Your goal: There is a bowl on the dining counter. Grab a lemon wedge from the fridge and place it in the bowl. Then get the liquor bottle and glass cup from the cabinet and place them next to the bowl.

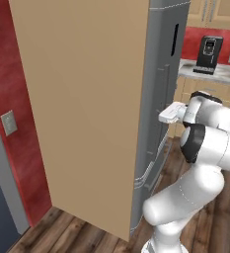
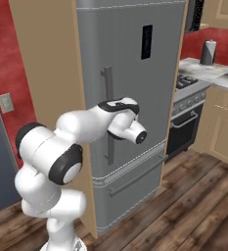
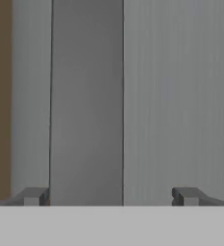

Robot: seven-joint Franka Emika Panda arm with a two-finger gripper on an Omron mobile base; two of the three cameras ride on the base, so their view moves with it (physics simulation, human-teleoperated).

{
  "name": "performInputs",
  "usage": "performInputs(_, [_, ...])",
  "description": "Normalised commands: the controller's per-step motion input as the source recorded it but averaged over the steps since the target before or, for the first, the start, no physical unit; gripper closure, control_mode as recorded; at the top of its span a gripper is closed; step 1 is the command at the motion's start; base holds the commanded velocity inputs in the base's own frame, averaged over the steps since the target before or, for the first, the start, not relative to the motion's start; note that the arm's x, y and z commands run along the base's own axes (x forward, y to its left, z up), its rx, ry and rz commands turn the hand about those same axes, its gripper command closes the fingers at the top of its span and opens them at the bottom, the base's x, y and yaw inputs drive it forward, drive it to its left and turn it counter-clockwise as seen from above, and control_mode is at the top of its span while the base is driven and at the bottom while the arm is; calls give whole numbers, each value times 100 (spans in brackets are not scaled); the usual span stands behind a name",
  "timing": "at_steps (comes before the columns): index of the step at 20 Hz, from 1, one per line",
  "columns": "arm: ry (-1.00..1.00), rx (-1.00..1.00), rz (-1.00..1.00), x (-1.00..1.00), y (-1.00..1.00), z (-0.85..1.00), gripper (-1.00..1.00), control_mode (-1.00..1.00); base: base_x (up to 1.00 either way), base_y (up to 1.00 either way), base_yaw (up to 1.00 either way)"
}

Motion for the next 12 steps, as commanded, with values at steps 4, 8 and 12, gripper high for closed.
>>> performInputs(4, [0, 0, 1, 25, 26, 0, -100, -100, 0, 0, 0])
performInputs(8, [4, 0, 1, 26, 29, -5, 100, -100, 0, 0, 0])
performInputs(12, [12, 0, 0, 22, 29, -5, 100, -100, 0, 0, 0])
